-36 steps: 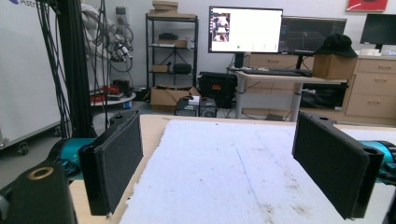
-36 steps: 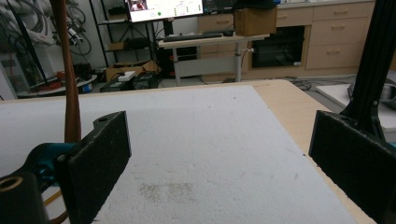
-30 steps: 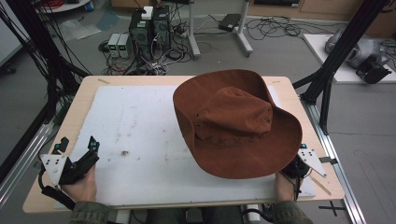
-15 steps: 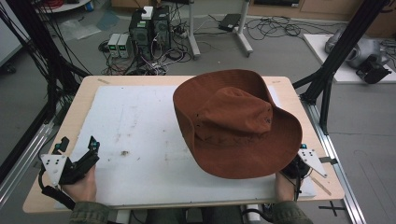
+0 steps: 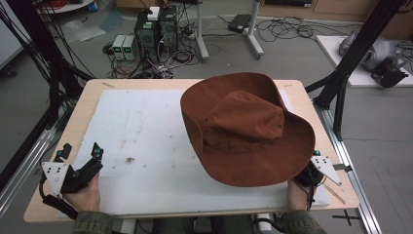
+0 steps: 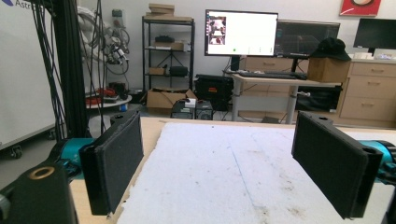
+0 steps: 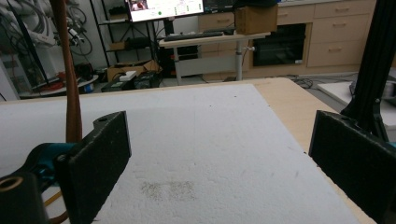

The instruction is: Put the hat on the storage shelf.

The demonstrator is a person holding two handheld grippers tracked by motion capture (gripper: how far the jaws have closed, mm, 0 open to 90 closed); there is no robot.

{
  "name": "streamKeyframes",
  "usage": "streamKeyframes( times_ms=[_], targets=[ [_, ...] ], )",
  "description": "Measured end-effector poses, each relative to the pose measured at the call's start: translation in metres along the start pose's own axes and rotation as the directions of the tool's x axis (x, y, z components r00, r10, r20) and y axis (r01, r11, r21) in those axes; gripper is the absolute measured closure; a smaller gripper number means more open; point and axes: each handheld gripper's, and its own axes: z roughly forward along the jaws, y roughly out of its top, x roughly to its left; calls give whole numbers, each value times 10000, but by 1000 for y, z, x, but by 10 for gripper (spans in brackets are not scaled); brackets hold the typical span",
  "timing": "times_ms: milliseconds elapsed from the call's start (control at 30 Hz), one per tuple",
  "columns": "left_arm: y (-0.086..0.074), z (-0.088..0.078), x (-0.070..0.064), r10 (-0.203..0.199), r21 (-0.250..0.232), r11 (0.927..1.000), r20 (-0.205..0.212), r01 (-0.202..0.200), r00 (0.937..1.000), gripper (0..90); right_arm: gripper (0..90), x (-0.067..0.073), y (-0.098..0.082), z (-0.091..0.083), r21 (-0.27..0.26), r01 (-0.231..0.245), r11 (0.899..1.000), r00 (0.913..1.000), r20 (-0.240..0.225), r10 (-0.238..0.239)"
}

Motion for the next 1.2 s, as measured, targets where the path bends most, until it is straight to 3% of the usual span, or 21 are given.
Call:
streamKeyframes(
  times_ms=[1200],
  targets=[
    [-1, 1, 2, -182, -74, 9998, -17, 182, 9998, 172, 48, -1, -1, 2, 52, -40, 10000, 9999, -103, 41]
  ],
)
